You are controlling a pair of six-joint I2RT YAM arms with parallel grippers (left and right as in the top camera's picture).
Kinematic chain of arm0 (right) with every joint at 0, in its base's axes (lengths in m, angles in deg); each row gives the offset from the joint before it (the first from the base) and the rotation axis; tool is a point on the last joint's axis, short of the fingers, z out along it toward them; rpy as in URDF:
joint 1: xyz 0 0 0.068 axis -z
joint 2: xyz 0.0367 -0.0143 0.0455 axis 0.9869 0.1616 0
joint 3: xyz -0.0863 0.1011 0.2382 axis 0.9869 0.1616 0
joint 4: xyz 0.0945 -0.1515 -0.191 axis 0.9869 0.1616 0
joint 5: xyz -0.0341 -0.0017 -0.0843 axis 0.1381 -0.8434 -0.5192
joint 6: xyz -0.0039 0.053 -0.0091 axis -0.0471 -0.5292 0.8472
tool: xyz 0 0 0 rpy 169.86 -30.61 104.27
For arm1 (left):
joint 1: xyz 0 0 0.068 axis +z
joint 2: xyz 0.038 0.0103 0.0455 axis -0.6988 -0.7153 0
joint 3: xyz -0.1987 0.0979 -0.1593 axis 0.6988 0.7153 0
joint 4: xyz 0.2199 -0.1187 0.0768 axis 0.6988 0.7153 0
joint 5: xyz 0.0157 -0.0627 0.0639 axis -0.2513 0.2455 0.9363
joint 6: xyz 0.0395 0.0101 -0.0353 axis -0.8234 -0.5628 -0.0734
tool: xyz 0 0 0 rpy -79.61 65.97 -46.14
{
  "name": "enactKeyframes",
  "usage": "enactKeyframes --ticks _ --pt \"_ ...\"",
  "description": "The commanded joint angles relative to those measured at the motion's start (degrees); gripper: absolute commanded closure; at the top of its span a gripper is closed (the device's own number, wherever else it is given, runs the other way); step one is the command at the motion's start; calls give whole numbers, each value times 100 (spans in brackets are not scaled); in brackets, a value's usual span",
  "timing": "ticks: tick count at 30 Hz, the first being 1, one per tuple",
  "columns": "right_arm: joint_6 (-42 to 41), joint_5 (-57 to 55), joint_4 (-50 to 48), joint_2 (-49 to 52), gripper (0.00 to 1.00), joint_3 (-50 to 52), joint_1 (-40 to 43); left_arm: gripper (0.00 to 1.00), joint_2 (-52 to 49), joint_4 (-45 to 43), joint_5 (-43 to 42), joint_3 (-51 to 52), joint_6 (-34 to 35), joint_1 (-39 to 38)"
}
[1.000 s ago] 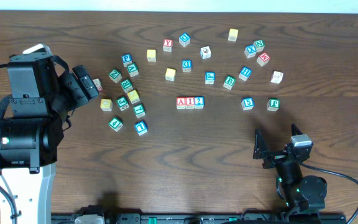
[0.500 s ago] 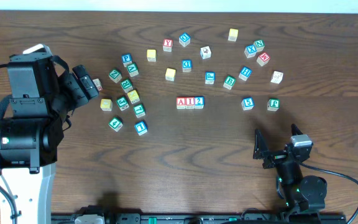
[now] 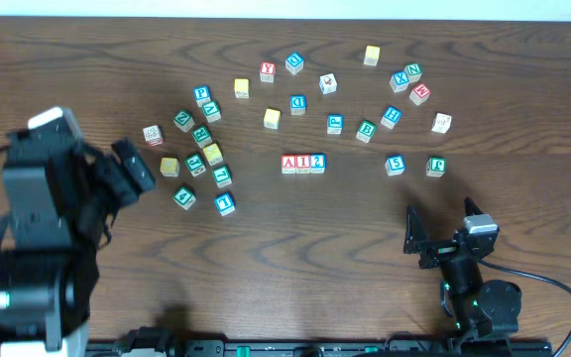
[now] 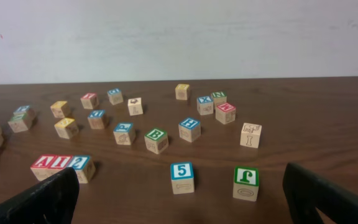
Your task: Spell out AI2
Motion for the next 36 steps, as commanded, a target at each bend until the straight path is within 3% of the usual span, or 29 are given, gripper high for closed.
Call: enactKeyframes --ticks 1,9,14,23,29,36 --pt "-55 33 9 -33 1 15 13 2 474 -4 70 254 -35 13" --pt "-55 33 9 -33 1 15 13 2 1818 -256 313 1204 -332 20" --pt "-55 33 9 -33 1 15 13 2 2793 -1694 894 2673 -354 20" --pt "-55 33 9 -35 1 15 13 2 4065 -4474 885 5318 -654 20" --pt "-55 33 9 -33 1 15 13 2 4520 -5418 883 6314 -1113 20" --pt "-55 33 9 -35 1 15 13 2 5040 -5897 619 6990 -1670 140"
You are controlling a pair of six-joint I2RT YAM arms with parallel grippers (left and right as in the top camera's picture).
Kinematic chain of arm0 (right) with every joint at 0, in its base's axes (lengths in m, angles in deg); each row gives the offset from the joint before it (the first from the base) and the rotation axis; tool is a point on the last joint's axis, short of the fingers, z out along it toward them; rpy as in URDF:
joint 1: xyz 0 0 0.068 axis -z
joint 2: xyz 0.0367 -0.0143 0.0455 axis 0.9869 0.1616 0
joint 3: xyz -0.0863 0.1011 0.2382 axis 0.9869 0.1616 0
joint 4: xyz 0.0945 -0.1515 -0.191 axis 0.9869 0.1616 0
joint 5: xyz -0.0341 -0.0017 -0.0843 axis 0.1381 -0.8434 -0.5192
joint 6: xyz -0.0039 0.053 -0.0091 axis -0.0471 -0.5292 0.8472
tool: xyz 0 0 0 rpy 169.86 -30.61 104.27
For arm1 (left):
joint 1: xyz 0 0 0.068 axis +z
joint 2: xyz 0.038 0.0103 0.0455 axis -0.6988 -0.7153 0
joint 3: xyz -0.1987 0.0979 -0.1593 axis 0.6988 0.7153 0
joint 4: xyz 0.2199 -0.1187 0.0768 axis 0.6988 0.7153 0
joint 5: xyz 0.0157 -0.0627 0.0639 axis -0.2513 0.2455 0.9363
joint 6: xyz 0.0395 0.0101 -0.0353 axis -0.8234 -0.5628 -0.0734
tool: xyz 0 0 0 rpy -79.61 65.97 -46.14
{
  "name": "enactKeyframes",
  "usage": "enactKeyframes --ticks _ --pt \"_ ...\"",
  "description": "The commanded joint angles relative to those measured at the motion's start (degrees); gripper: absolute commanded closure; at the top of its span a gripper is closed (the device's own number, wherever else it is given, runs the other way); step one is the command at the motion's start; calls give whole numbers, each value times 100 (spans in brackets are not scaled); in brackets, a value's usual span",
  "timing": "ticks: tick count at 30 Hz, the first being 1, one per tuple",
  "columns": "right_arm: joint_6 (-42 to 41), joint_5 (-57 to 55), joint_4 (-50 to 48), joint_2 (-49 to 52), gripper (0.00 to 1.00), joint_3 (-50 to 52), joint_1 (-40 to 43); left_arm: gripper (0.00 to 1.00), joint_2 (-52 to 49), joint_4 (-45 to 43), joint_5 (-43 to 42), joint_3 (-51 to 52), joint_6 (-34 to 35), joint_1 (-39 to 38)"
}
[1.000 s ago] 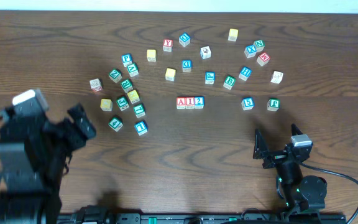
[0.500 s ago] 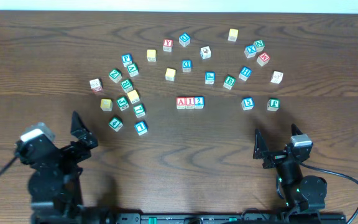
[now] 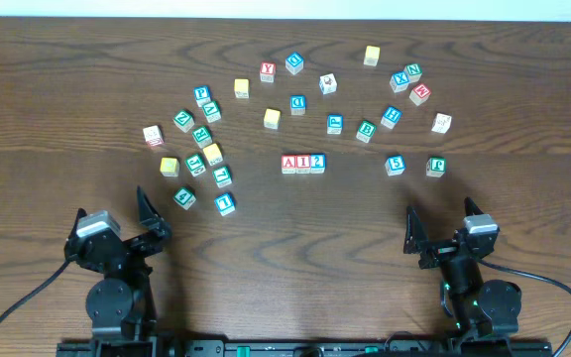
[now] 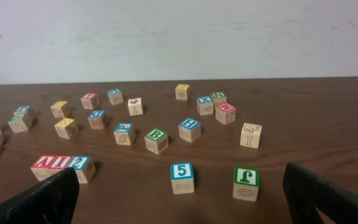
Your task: Spell out AI2
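Three blocks stand touching in a row at the table's middle: red A point(image 3: 288, 164), red I point(image 3: 303, 164) and blue 2 point(image 3: 317, 163). The right wrist view shows the row from behind, at lower left, ending in the blue 2 point(image 4: 79, 163). My left gripper point(image 3: 114, 213) is low at the front left, fingers spread open, holding nothing. At the front right my right gripper point(image 3: 441, 218) point(image 4: 179, 205) is also open and empty, its dark fingers point(image 4: 48, 199) at the frame's lower corners. Both are well short of the row.
Several loose letter blocks lie in a cluster at the left point(image 3: 201, 149) and in an arc across the back point(image 3: 327, 83). A blue 5 block point(image 3: 395, 165) point(image 4: 182, 171) and a green block point(image 3: 435, 166) point(image 4: 246, 177) sit ahead of the right gripper.
The left arm was raised high over the table's left side, close under the camera; now it is folded low at the front left edge. The right arm and all blocks are unchanged.
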Motion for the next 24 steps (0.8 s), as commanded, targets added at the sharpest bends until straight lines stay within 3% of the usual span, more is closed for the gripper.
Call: enactKeyframes --ticks 1,8,13,17,24 --pt "-55 33 11 -35 1 15 13 2 306 -245 -273 310 -520 179" --pt "-55 33 11 -33 1 15 13 2 507 -708 -678 846 -595 361" --pt "-55 33 11 -33 1 15 13 2 507 -437 -695 841 -597 361" --pt "-55 33 11 -33 1 15 13 2 507 361 -704 841 -544 361" --pt "-55 33 11 -33 1 15 13 2 507 326 -859 839 -553 361"
